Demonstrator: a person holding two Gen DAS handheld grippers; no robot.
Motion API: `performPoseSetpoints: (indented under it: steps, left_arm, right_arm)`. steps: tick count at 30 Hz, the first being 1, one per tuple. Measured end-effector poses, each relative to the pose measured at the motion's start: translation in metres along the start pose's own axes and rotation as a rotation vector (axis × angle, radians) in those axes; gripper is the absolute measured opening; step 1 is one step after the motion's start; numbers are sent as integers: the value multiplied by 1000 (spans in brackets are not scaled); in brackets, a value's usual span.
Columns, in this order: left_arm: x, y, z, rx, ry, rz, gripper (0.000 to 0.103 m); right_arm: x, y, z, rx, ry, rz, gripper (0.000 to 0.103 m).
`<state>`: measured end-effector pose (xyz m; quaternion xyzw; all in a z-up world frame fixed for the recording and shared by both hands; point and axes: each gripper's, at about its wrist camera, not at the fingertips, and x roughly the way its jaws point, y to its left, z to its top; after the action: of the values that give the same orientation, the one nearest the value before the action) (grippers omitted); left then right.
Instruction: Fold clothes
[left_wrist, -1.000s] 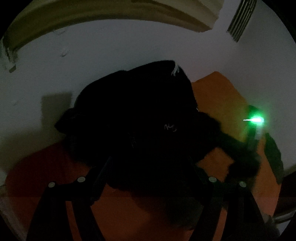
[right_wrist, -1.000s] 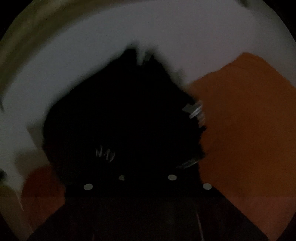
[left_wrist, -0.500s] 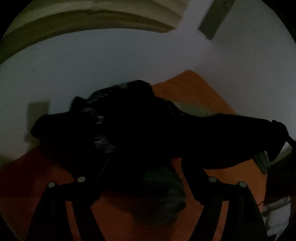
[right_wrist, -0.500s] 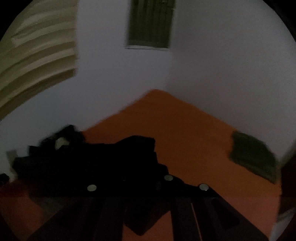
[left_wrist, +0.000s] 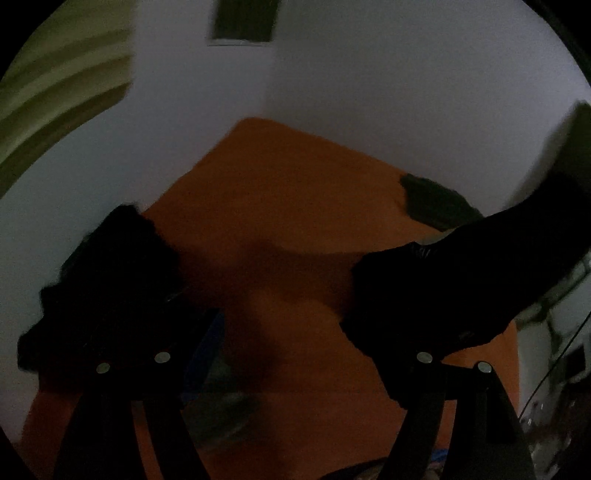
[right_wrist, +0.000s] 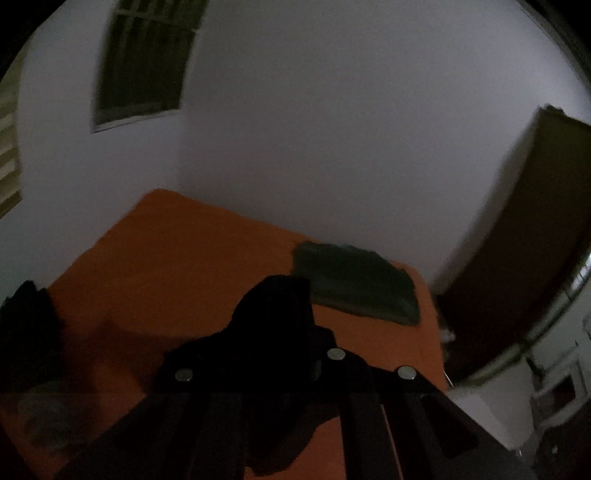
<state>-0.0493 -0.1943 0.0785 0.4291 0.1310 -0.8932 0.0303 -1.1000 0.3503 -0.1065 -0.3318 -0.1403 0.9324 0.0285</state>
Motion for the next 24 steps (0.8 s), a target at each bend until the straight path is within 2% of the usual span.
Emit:
performPoseSetpoints:
  steps: [3,6,10,11,13,16,17,18,19,20,21,22,24]
  left_arm:
    - [30,-32,9,17,79,-60,78]
    - [78,-61,16,52,212,-83,78]
    - [164,-121,25,183,375,7,78]
    - [185,-136,27,216,414,29,78]
    - [231,-163,36,292,424,38,78]
    - [280,-187,35,314,430,-12,78]
    - [299,-190,32,314,444,-36,78]
    - [317,-192,29,313,459,-59,78]
    - [337,-191,22,300,493,-61,78]
    - [347,-185,13,287,526,-66,78]
    - [357,-179,4,275,558,-71,78]
    - [365,-178,-3,268,588,-86,78]
    - [377,-179,-17,282,626,-113,78]
  right_arm:
    - [6,-33,-6,-14,94,-54,4]
    - [40,-56,-21,8,190,-72,4]
    - [116,-85,-28,88,329,-27,4]
    - [135,-89,-21,111,335,-8,4]
    - [173,-90,-8,127,329,19,4]
    - [196,-90,-23,112,260,92,4]
    - [201,-87,-31,77,236,89,6]
    - [206,-87,-45,49,228,80,11]
    - [211,-87,-59,22,221,71,23]
    - [215,-90,-76,15,239,82,47]
    - [219,-93,-93,9,256,93,59]
    - [218,-101,-112,24,265,94,66]
    - [216,-117,-150,55,283,95,66]
